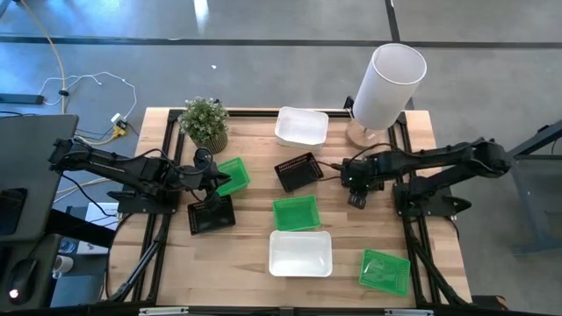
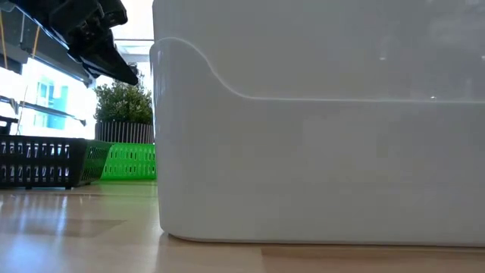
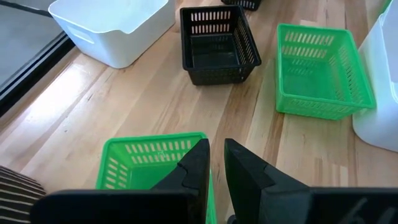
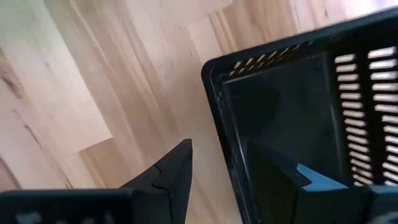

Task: Stack baskets by color
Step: Stack the top right black bin on the top left black bin, then stack the top green bin on the middle green bin

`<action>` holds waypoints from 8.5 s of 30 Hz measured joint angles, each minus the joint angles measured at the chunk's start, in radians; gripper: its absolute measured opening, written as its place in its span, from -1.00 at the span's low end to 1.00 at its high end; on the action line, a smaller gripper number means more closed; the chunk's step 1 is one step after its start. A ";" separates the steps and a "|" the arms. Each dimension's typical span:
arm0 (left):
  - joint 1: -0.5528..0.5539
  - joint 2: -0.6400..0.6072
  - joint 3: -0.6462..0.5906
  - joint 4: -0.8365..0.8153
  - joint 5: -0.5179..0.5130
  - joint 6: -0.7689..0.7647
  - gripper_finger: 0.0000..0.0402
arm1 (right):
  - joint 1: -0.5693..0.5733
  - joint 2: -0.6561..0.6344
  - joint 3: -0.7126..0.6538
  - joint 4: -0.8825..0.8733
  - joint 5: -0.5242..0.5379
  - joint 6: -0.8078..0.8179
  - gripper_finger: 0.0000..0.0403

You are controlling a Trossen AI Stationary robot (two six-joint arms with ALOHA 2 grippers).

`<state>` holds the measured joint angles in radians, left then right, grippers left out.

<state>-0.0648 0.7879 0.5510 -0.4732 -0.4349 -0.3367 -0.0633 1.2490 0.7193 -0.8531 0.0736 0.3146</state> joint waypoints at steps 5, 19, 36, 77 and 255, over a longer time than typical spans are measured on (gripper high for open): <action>0.000 0.000 0.000 0.000 -0.002 0.000 -0.82 | 0.014 0.059 0.000 -0.001 0.032 0.044 -0.30; 0.000 0.000 0.000 0.000 -0.003 0.000 -0.82 | 0.014 0.205 0.001 -0.004 0.014 0.176 -0.88; 0.000 0.000 0.000 0.000 -0.003 -0.022 -0.82 | 0.031 0.202 0.138 -0.035 0.121 0.158 -1.00; 0.000 0.000 0.001 0.008 -0.003 -0.030 -0.82 | 0.092 0.338 0.400 0.428 0.124 -0.750 -1.00; 0.220 0.617 0.196 -0.126 0.325 0.092 -0.98 | 0.031 0.454 0.770 -0.369 0.361 -0.064 -0.41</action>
<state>0.1547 1.4045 0.7474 -0.5994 -0.1097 -0.2451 -0.0322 1.7035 1.4895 -1.2219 0.4347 0.2505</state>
